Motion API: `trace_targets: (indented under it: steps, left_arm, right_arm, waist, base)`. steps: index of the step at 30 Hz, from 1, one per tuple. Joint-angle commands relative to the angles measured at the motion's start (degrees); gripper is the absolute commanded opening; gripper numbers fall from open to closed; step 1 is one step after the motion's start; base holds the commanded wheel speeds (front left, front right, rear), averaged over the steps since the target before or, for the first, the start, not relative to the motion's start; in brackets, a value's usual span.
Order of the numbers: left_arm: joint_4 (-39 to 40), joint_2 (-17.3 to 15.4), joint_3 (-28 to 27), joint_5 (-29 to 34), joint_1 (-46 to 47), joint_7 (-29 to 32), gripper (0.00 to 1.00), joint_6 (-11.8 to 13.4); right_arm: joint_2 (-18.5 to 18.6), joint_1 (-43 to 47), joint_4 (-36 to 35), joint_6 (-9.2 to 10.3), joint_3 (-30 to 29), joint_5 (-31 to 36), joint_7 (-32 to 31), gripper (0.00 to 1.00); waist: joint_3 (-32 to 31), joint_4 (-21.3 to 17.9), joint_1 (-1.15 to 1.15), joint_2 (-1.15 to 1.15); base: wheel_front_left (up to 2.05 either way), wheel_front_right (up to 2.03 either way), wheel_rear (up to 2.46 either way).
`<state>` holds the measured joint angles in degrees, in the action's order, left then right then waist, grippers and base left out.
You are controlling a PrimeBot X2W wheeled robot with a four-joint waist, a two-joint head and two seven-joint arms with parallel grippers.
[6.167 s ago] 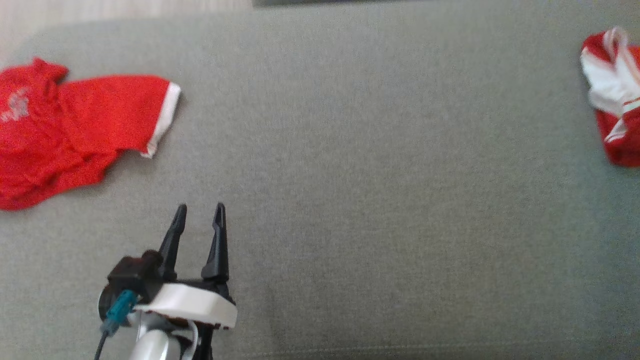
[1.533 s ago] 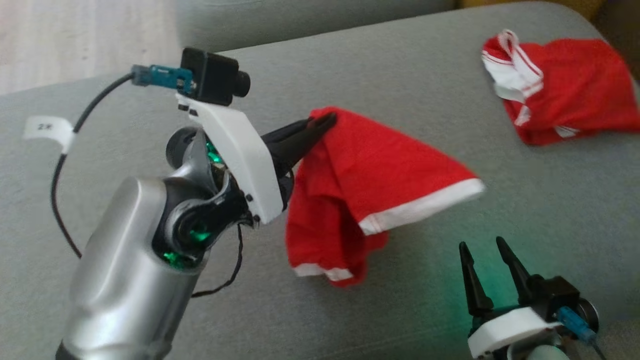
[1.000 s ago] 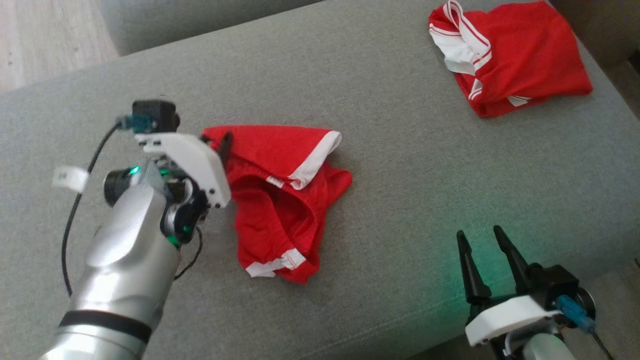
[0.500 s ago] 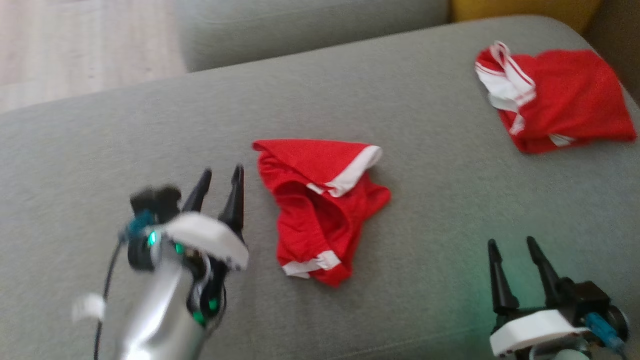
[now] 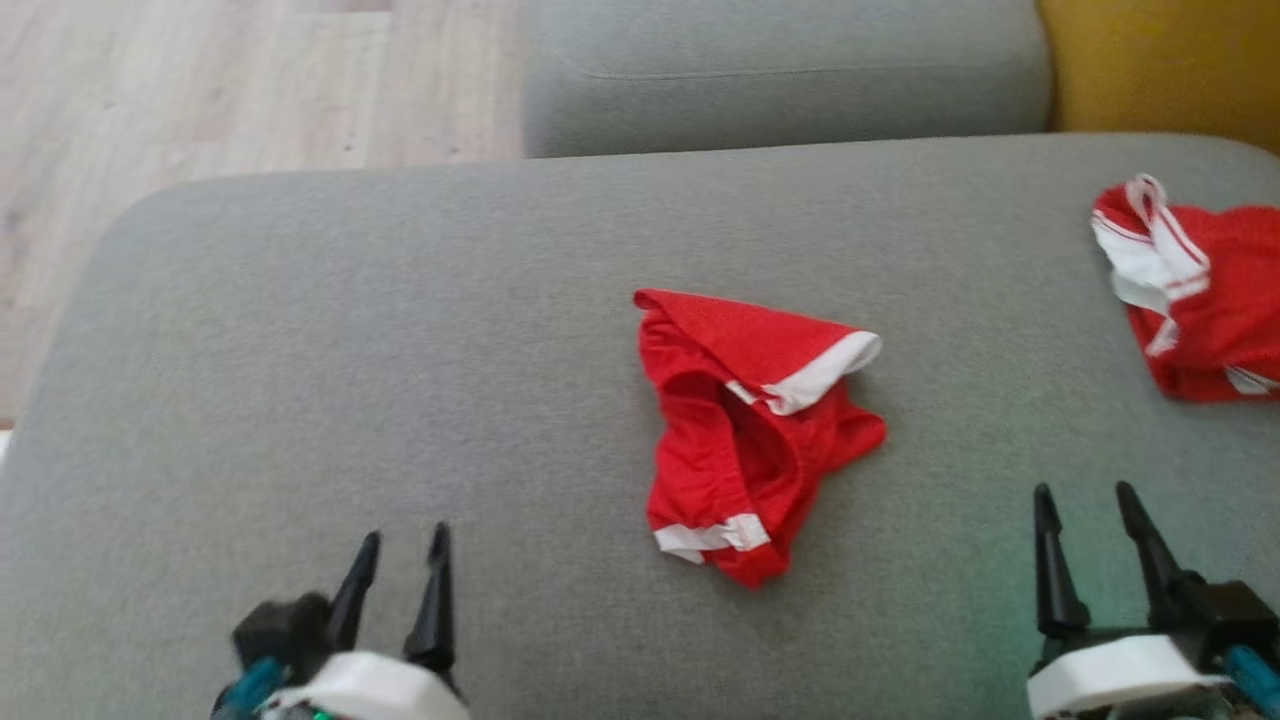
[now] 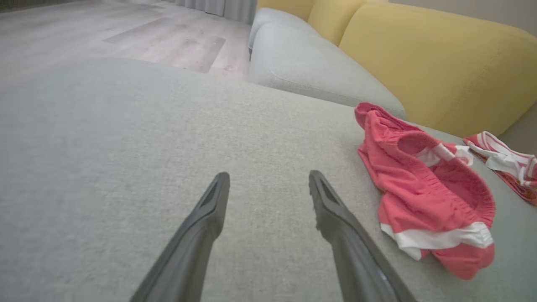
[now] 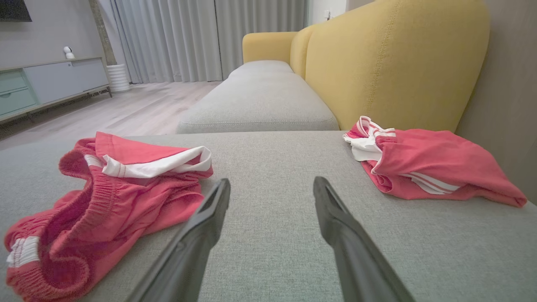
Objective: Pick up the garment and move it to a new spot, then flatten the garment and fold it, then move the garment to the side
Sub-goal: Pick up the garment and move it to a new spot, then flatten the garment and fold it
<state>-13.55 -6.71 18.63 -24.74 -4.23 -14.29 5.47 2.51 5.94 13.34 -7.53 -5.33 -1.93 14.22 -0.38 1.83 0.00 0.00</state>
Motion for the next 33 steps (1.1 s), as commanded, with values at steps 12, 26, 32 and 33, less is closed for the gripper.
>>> trace_targets:
  steps: [12, 26, 32, 33]
  left_arm:
    - [5.03, 2.47, -10.99, 7.50, -4.61, -0.70, 1.00, -5.20]
    - [3.58, 3.72, -14.05, 9.73, -4.70, -0.71, 1.00, -7.76]
    - [4.70, 3.78, -10.39, 12.06, -2.09, -0.71, 1.00, -9.37]
    - [5.25, 3.79, -8.93, 12.69, -0.90, -0.71, 1.00, -9.82]
  right_arm:
    - [0.37, 3.28, -2.48, 0.04, -0.24, -1.61, 0.78, 1.00]
    - [0.37, 2.68, -2.12, 0.04, 0.80, -1.48, 0.78, 1.00]
    - [0.37, 2.65, -2.23, 0.04, 0.80, -1.36, 0.78, 1.00]
    - [0.37, 2.61, -2.23, 0.04, 0.80, -1.32, 0.78, 1.00]
  waist:
    - [-1.44, 2.02, 0.00, 0.00]
    - [-1.16, -0.39, 0.00, 0.00]
    - [-0.92, -0.97, 0.00, 0.00]
    - [-0.87, -1.06, 0.00, 0.00]
  base:
    - [0.00, 0.00, 0.00]
    - [0.00, 0.00, 0.00]
    - [0.00, 0.00, 0.00]
    - [0.00, 0.00, 0.00]
